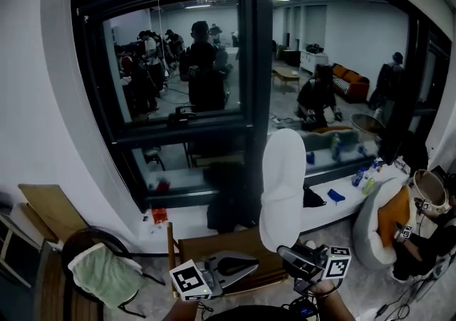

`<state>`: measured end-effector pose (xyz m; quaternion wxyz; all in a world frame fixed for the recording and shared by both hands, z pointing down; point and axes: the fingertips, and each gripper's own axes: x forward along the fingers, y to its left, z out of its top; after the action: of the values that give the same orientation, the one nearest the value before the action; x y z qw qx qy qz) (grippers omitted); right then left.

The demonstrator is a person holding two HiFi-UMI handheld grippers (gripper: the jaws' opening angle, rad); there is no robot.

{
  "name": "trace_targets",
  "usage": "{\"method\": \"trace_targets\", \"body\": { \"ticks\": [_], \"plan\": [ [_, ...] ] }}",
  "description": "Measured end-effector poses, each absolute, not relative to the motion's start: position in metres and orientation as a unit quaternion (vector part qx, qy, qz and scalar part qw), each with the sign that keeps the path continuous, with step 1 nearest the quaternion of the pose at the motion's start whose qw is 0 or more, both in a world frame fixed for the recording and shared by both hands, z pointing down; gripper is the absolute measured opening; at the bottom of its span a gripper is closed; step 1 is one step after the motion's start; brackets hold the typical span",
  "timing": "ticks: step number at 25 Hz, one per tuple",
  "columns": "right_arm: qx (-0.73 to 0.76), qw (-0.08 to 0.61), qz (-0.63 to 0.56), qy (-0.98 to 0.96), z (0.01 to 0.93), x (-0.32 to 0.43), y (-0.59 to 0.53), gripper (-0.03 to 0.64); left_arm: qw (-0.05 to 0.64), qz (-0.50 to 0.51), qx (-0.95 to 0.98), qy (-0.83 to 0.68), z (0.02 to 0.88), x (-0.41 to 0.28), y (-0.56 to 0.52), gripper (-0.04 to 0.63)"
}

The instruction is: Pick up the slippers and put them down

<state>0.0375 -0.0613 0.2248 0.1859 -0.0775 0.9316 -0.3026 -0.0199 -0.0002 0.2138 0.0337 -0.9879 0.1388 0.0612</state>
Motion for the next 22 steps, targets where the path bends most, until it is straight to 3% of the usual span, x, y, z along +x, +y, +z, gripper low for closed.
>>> {"method": "trace_targets", "body": {
  "ticks": [9,22],
  "plan": [
    [-0.1,0.182,-0.344,0.916,0.265,0.052,-0.066,0.063,-0.026,0.072,-0.987,0.142,0.25,-0.022,-0.002,0.011],
    [-0.163,0.125,-0.454,0.867,0.405,0.092,-0.095,0.063,-0.177,0.061,-0.972,0.142,0.339,0.019,-0.027,0.011]
  ]
}}
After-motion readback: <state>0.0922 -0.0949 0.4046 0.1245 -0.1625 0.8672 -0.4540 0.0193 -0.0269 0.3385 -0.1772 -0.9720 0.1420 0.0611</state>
